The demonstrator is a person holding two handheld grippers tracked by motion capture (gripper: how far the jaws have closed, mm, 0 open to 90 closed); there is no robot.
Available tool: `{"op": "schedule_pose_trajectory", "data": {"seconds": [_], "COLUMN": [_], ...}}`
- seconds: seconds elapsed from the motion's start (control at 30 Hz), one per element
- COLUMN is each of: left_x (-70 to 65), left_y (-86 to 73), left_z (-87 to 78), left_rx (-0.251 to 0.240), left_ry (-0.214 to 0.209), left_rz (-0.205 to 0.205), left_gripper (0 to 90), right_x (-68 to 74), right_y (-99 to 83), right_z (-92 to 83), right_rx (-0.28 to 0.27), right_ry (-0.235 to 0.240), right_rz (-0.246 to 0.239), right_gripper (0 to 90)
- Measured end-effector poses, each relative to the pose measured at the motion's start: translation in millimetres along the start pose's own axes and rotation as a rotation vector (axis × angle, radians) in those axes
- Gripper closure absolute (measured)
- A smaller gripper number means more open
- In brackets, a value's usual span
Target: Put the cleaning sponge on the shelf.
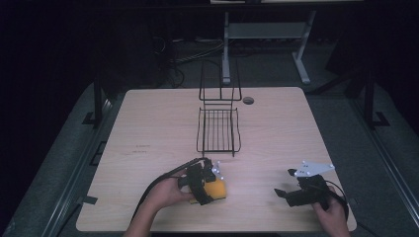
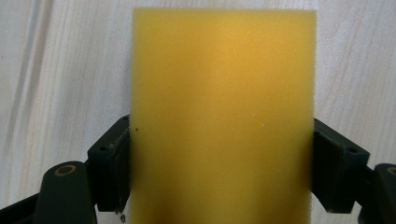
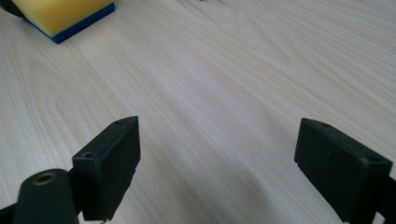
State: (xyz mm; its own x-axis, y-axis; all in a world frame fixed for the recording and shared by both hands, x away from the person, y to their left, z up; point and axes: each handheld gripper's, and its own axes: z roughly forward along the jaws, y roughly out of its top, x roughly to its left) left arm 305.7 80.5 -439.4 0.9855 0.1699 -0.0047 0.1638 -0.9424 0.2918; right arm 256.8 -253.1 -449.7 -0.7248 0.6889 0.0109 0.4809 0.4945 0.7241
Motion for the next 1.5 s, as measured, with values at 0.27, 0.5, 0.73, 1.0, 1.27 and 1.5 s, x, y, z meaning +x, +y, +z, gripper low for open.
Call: {"op": "schedule_pose_trajectory", "data": {"seconds": [0.27, 0.5, 0.73, 1.0, 1.27, 1.5], "left_x": [0.1, 2.8, 4.9, 8.5, 15.8, 20.3], "left_y": [-1.2, -1.9, 3.3, 6.8, 8.8, 7.8], "left_z": [-3.2, -11.1, -17.5, -24.6, -30.1, -31.0], "left_rx": [-0.015, -0.054, -0.051, -0.065, -0.069, -0.066], "left_ry": [0.006, 0.009, 0.015, 0.025, 0.029, 0.026], "left_rz": [-0.011, -0.018, -0.002, 0.003, 0.004, -0.002], "left_gripper": [21.8, 21.8, 21.8, 21.8, 21.9, 21.8], "right_x": [0.0, 0.0, -0.1, -0.6, -2.7, -2.2], "right_y": [0.1, 0.2, 0.3, 0.2, -1.3, -1.3], "right_z": [0.5, 0.7, 0.8, 1.4, 2.2, 3.5], "right_rx": [0.004, 0.005, 0.006, 0.008, 0.014, 0.02], "right_ry": [0.001, 0.001, 0.0, 0.002, 0.001, 0.001], "right_rz": [-0.002, 0.0, 0.0, -0.004, 0.003, 0.001], "right_gripper": [14.1, 14.1, 14.1, 14.1, 14.1, 14.1]}}
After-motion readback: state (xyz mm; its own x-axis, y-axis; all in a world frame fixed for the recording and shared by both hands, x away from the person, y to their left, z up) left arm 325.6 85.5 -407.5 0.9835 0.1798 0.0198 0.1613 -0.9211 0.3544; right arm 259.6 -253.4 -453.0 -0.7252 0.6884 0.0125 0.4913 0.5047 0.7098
